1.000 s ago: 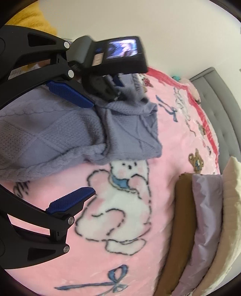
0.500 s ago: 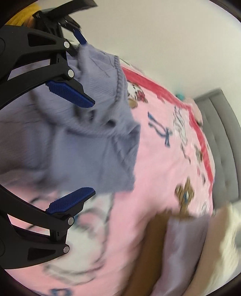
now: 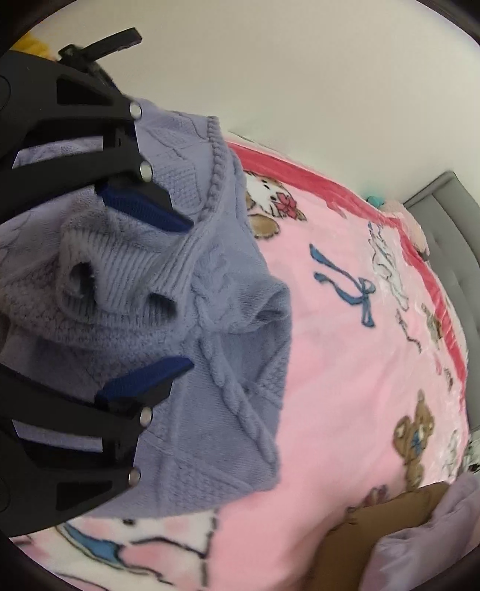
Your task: Fold large clothes
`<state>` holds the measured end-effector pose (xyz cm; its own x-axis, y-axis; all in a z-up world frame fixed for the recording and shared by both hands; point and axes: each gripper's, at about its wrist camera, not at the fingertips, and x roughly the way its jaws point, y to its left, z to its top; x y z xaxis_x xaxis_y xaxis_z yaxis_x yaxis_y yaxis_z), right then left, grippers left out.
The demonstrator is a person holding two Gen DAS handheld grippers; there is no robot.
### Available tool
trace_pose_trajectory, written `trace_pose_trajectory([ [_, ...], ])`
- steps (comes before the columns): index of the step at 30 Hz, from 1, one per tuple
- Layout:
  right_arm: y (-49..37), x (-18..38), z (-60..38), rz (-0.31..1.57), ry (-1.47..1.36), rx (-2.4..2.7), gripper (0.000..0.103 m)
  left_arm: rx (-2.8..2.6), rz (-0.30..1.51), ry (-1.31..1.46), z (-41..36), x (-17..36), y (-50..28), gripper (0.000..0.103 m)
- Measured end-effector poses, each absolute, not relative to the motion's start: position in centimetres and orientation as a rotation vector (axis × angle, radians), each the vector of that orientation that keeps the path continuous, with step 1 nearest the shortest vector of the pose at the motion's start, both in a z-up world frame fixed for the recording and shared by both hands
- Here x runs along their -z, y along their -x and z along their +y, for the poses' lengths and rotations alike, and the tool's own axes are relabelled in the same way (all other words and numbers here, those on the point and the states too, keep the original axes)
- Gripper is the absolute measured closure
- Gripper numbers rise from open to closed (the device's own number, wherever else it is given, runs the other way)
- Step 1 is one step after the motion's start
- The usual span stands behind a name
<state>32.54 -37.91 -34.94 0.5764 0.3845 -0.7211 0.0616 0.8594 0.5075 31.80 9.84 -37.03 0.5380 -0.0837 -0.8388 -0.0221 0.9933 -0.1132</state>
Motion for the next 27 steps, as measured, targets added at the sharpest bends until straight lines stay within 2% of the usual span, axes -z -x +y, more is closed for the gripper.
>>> trace_pose_trajectory([
  [1,-32.6,35.2,-37.8,0.953,-0.528,-0.206,0.06,0.038,1.004,0.131,10.0,37.2,-31.8,0.026],
  [2,-32.5,35.5,-37.5,0.957,-0.522,-0.208,0.072,0.043,1.006,0.146,10.2,37.4,-31.7,0.033],
  [3,-32.4,35.6,-37.2,0.962,-0.498,-0.202,0.083,0.06,1.023,0.165,10.3,37.9,-31.7,0.048],
  [5,-32.2,35.5,-36.7,0.971,-0.453,-0.208,0.089,0.062,1.038,0.144,10.0,38.4,-31.6,0.059],
  [7,-32.0,34.6,-36.5,0.963,-0.416,-0.224,0.09,0.059,1.012,0.081,9.3,38.2,-31.0,0.065],
  [12,-32.7,31.2,-35.8,0.935,-0.289,-0.257,0.091,0.074,0.982,0.116,10.2,37.2,-30.2,0.07],
  [19,-34.2,26.4,-35.0,0.882,-0.247,-0.314,0.092,0.16,1.001,0.131,10.8,36.7,-30.1,0.068],
  [27,-35.5,27.7,-34.5,0.951,-0.245,-0.245,0.091,0.15,1.033,0.177,12.5,37.1,-29.3,0.065],
])
